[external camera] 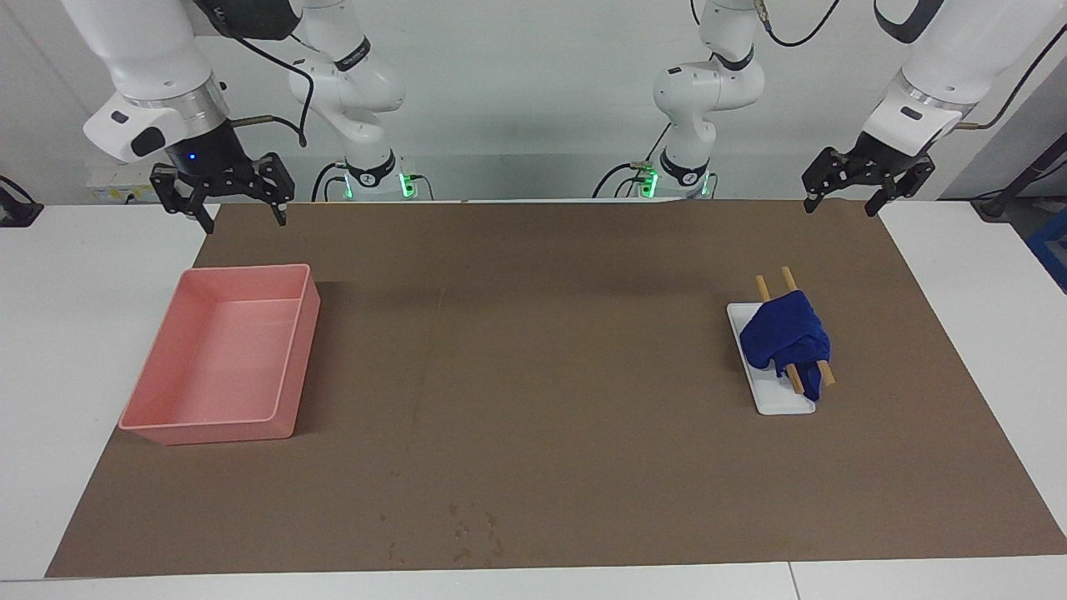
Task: Wipe water with towel using both arms
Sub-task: 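Reach the left gripper to the blue towel on the white tray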
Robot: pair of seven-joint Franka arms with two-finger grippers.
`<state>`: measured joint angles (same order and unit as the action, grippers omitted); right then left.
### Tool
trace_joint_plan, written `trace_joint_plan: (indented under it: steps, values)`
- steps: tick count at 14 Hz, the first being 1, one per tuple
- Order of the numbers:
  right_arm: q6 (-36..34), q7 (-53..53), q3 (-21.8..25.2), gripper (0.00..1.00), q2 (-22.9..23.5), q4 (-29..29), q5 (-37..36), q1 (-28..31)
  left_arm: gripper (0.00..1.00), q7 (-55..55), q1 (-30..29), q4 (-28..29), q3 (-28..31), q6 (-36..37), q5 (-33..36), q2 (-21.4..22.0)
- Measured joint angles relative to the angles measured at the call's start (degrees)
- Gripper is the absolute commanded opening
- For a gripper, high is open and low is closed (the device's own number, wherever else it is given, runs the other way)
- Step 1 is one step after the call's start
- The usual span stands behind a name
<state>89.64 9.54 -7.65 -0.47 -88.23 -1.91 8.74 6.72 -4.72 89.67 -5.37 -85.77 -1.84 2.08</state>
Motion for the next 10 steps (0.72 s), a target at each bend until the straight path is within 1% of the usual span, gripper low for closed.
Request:
trace_joint_plan:
  steps: [3, 4, 5, 8, 10]
  values:
    - [-0.2, 2.1, 0.1, 1.0, 0.0, -0.1, 0.0, 1.7, 1.0, 0.0, 0.0, 0.1, 0.0, -0.3, 0.0, 0.0]
    - [-0.4, 2.7, 0.1, 1.0, 0.0, -0.1, 0.0, 1.9, 1.0, -0.2, 0.0, 0.5, -0.1, -1.5, 0.0, 0.1]
    - [-0.6, 3.1, 0.1, 1.0, 0.0, -0.1, 0.0, 2.0, 1.0, -1.2, 0.0, 1.7, -0.1, -4.1, 0.0, 0.2]
    - [-0.7, 3.3, 0.0, 1.0, 0.0, -0.1, 0.0, 2.0, 1.0, -12.4, 0.0, 9.5, -0.2, -14.4, 0.2, 1.3]
    - [-0.8, 3.3, 0.0, 1.0, 0.0, -0.1, 0.0, 2.0, 1.0, -23.5, 0.2, 13.2, -0.3, -20.6, 2.1, 0.6]
